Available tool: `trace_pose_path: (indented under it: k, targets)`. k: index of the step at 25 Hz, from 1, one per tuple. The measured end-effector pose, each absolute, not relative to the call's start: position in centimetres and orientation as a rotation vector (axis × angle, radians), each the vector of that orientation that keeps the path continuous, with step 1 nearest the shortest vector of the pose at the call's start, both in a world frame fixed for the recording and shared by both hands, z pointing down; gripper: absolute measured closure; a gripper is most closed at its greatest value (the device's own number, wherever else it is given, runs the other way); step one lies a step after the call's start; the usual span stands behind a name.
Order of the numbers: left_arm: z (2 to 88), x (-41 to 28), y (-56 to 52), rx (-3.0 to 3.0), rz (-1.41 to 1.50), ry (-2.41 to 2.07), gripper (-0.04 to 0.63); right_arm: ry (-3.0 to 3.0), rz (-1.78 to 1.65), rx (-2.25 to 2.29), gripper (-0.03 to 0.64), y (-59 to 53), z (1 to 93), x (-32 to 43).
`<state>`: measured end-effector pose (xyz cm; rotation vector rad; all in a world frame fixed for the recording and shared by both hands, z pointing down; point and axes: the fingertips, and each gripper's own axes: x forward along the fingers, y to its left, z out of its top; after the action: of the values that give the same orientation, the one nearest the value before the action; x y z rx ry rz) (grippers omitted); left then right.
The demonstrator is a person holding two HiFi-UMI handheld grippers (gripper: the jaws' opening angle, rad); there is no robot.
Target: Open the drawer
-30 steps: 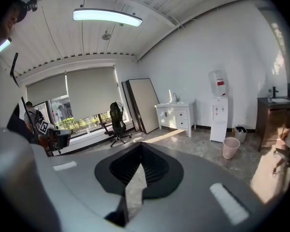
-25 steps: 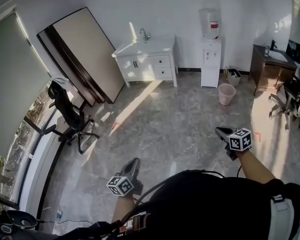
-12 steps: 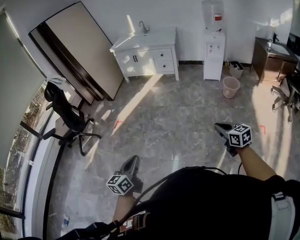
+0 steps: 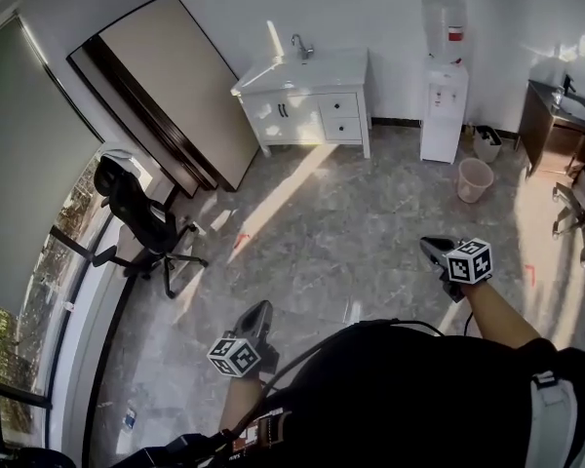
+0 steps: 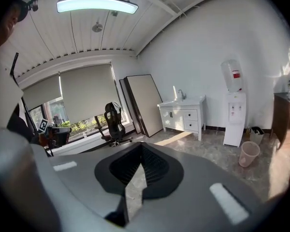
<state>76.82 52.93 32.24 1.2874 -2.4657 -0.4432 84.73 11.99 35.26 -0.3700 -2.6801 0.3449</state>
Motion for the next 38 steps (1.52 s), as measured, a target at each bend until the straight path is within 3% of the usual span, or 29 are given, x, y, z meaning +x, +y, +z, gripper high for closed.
trace_pose_path:
  k: [8, 22, 38]
  targets:
    - [31.0, 70.7, 44.5, 1.173, -0.500, -2.567, 0.604, -2.675, 0.265, -0.529, 0.615, 3.5, 33.2, 74.7]
    - [32.5, 62.0, 35.1, 1.186, -0.487, -2.512, 0.604, -2.627, 0.312, -0.513, 0.615, -4.7, 36.4, 65.7]
    - [30.1, 37.4, 38.7, 1.434, -0.446, -2.400, 0.604, -2.730, 0.334, -0.266, 0.615, 0.2, 32.2, 47.6]
